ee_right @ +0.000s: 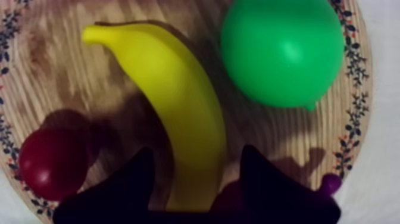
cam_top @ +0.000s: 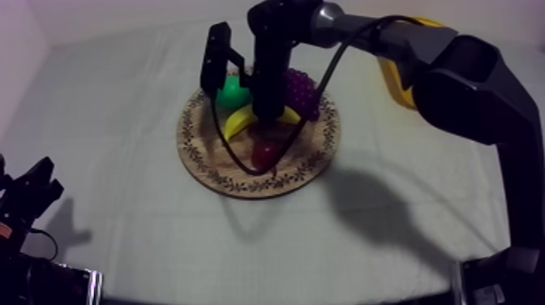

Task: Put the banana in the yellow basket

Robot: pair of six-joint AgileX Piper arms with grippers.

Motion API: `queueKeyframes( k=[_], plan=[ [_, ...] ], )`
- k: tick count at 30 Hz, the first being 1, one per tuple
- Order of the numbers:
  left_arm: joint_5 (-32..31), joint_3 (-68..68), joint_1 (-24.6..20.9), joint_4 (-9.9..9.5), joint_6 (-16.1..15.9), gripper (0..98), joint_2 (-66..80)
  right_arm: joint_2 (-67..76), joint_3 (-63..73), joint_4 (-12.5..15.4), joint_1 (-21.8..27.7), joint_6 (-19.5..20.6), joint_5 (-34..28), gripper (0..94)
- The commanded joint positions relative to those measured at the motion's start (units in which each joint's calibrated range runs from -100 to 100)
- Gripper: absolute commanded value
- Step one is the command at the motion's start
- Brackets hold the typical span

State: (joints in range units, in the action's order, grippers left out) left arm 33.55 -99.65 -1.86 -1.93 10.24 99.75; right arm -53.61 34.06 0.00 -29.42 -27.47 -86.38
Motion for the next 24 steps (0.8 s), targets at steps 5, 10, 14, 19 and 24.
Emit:
queueKeyframes(
  k=[5, 10, 14, 19, 24],
  plan=[
    [0.00, -0.01, 0.02, 0.00, -0.01, 0.0, 0.00, -1.74, 1.40, 0.41, -0.06, -0.08, 0.70, 26.9],
    [0.00, -0.01, 0.02, 0.00, -0.01, 0.0, 0.00, -1.33, 2.54, 0.51, -0.42, 0.16, 0.24, 8.6],
    [0.00, -0.01, 0.02, 0.00, -0.01, 0.0, 0.00, 1.49, 1.65, 0.56, -0.32, 0.35, -0.28, 5.2],
    [0.00, -0.01, 0.02, 0.00, -0.01, 0.0, 0.00, 10.16, -2.50, 0.14, 0.67, 0.49, -0.56, 4.6],
    [0.00, -0.01, 0.02, 0.00, 0.00, 0.0, 0.00, 21.94, -6.60, -1.29, 2.85, 1.63, 0.03, 4.7]
  ],
)
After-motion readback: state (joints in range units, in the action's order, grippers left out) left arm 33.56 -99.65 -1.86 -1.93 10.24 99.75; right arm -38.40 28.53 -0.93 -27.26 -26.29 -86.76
